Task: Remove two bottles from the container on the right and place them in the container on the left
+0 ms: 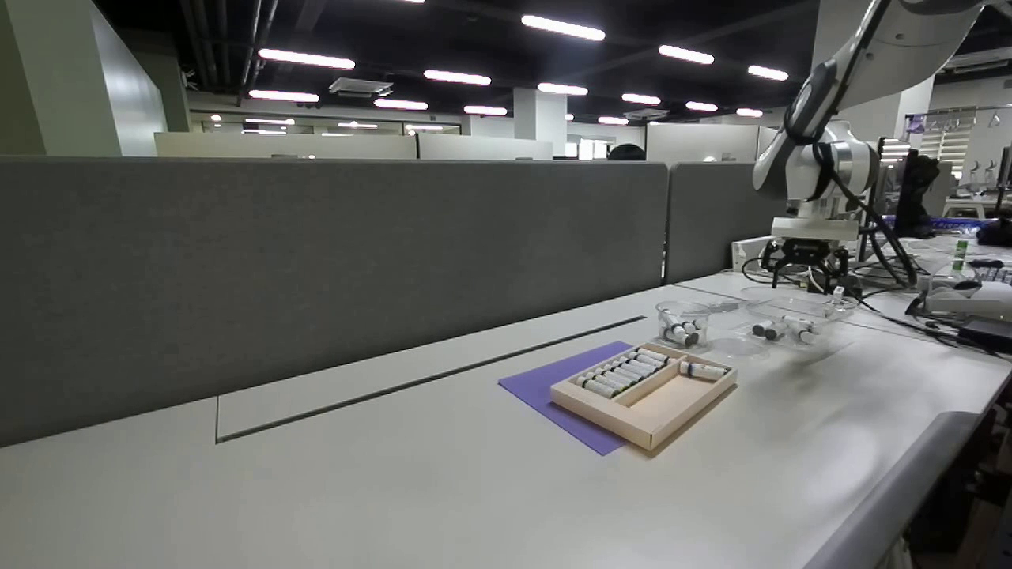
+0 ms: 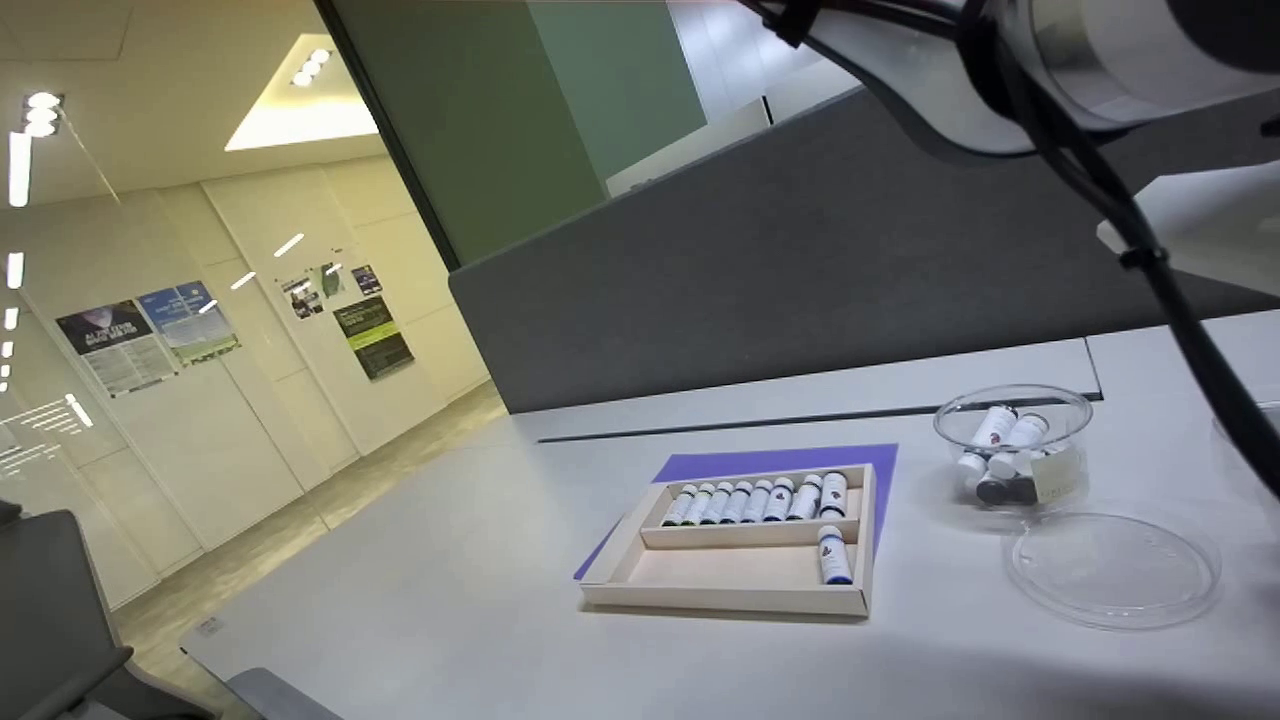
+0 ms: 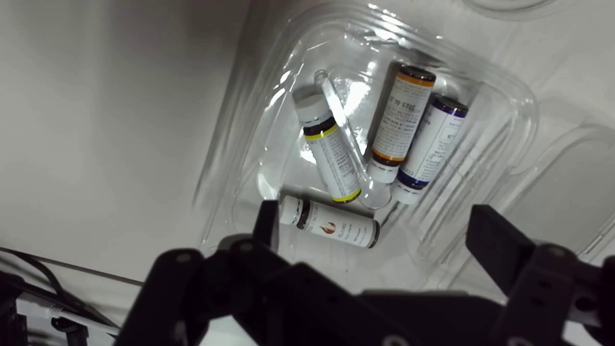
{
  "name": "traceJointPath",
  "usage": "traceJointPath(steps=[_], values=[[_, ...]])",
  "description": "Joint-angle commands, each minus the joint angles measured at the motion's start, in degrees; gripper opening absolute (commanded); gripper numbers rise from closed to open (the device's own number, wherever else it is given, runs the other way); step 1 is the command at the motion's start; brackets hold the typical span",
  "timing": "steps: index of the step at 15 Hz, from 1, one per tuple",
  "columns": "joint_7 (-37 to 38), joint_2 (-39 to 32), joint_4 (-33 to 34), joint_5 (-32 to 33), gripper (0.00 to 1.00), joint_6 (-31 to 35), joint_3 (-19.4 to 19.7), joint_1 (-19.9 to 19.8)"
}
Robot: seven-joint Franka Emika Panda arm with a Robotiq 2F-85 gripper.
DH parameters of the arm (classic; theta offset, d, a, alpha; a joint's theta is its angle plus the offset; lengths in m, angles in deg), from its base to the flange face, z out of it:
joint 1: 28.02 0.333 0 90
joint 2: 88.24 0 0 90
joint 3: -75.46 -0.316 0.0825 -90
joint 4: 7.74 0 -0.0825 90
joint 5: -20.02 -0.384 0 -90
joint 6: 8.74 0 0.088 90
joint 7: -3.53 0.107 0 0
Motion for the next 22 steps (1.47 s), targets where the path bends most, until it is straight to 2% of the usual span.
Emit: traceJointPath(steps=[1, 8, 20, 21, 22], values=[[-1.5, -2.76, 2.55, -1.05, 1.0, 0.18, -1.51, -1.62], [-4.87, -6.72, 5.65, -3.0, 1.0, 0.27, -4.27, -4.09], [-6.23, -11.84, 9.73, -2.36, 1.0, -0.63, -4.51, -6.67], [-6.07, -12.25, 10.03, -2.26, 0.78, -0.57, -4.4, -6.72], [-6.08, -12.55, 10.25, -2.22, 0.73, -0.5, -4.39, -6.82]])
